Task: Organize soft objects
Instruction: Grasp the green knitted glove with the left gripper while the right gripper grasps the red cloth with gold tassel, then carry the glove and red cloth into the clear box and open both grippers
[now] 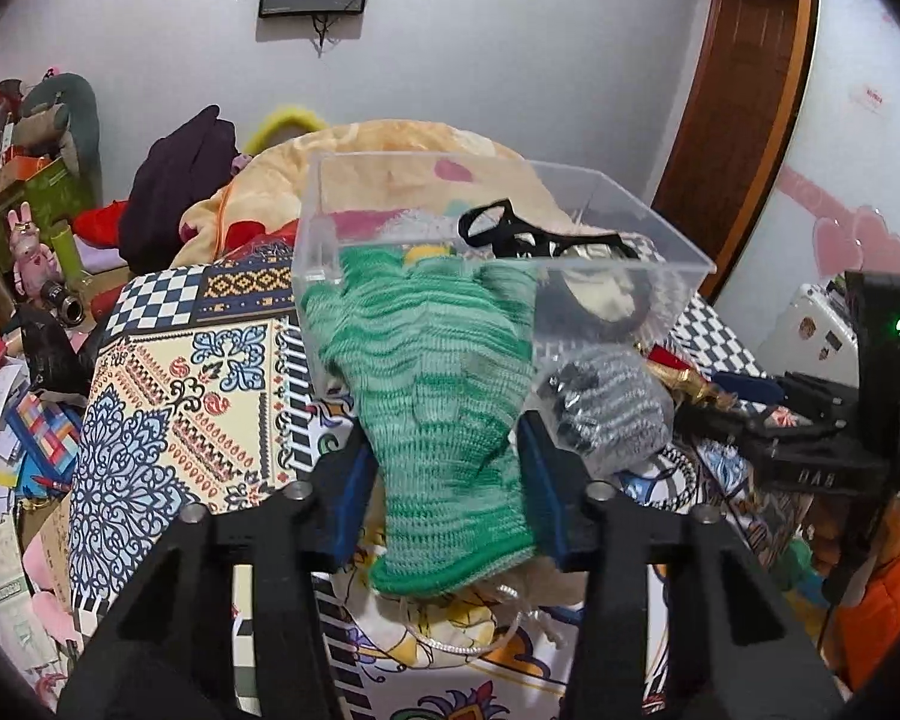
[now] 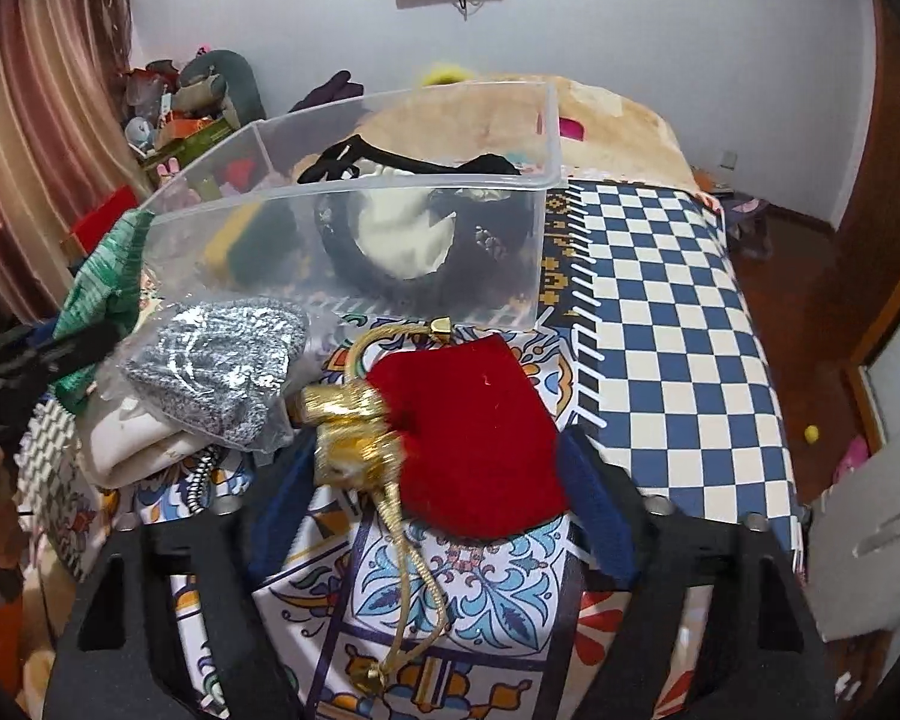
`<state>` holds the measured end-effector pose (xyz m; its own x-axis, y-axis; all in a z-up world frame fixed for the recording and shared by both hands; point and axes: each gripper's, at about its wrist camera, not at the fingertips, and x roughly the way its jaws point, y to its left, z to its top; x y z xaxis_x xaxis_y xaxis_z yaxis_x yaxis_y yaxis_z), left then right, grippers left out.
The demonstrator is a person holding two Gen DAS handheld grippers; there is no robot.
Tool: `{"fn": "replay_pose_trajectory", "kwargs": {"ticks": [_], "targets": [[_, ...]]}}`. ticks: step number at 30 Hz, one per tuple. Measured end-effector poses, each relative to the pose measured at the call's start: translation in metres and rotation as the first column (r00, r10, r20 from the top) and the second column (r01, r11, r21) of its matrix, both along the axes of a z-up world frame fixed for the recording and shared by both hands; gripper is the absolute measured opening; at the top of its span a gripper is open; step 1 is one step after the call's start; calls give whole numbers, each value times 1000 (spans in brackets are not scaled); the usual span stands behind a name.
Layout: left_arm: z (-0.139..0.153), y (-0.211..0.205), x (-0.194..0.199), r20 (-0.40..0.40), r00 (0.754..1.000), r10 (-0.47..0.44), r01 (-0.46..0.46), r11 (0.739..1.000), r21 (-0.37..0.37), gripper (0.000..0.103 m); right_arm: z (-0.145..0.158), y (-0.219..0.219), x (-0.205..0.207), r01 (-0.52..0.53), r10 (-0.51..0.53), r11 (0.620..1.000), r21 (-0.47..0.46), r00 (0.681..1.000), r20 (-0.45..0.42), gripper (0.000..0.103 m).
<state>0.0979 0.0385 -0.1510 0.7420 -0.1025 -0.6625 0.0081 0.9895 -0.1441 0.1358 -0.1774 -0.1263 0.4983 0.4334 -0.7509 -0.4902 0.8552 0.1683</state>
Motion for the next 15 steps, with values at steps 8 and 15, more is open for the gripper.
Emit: {"fn": "replay_pose_trajectory", "kwargs": {"ticks": [8, 15], "targets": [[7, -2, -14, 37, 999, 0, 0, 1000, 6, 31, 0, -1, -7, 3, -3, 1000, -10, 1000, 15, 26], [31, 5, -25, 104, 995, 8, -8, 1000, 1, 28, 20, -13, -14, 32, -34, 999, 21, 997, 71, 17]]}}
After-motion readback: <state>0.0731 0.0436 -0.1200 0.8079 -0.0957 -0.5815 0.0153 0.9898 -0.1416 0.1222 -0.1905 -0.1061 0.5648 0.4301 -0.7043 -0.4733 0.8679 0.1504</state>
